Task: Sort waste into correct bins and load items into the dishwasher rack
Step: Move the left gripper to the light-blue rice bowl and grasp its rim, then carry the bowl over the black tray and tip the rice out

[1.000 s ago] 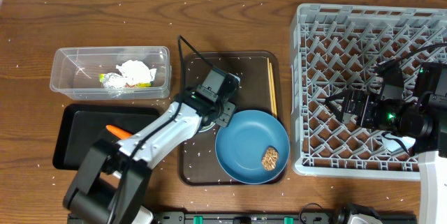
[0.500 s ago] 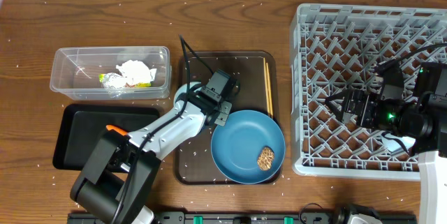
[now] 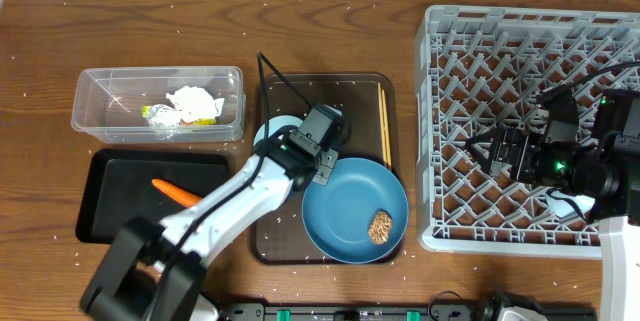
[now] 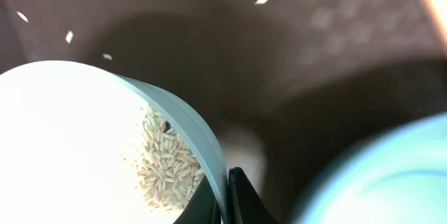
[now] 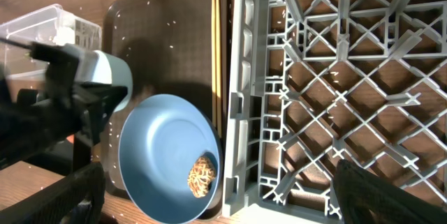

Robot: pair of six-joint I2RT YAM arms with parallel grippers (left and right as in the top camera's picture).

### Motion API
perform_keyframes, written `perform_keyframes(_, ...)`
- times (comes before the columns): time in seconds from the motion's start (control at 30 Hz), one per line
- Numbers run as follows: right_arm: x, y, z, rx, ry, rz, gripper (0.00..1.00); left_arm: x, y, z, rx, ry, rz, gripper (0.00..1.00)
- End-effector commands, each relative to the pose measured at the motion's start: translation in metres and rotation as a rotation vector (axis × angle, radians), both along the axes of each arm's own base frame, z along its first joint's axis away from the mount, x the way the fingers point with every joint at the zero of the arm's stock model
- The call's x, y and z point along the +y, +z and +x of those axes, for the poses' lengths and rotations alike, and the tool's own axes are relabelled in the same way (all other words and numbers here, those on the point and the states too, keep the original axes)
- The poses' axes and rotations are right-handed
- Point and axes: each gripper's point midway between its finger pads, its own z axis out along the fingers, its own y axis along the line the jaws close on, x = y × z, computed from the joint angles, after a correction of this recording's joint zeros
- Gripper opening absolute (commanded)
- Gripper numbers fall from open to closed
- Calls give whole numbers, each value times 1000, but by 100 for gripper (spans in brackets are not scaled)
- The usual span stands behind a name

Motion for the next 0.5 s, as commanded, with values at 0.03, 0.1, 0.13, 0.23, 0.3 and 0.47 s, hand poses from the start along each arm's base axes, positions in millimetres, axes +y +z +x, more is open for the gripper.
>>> perform_keyframes(0.03, 4, 1, 1, -1, 11, 3, 97, -4, 41, 3, -70, 71, -109, 6)
perform_keyframes(0.1, 4, 1, 1, -1, 11, 3, 97, -9, 59, 1, -76, 95, -204, 6)
perform_keyframes(0.13, 4, 1, 1, -1, 11, 3, 97, -11, 66, 0, -82, 93, -237, 6)
perform_keyframes(0.23, 4, 1, 1, 1, 11, 4, 97, -10, 86, 0, -128, 99, -274, 6)
perform_keyframes(0.3, 4, 1, 1, 1, 11, 4, 97, -7, 95, -3, -138, 118, -297, 6)
perform_keyframes(0.47, 4, 0, -1, 11, 11, 5, 97, 12, 128, -3, -163, 303, -446, 6)
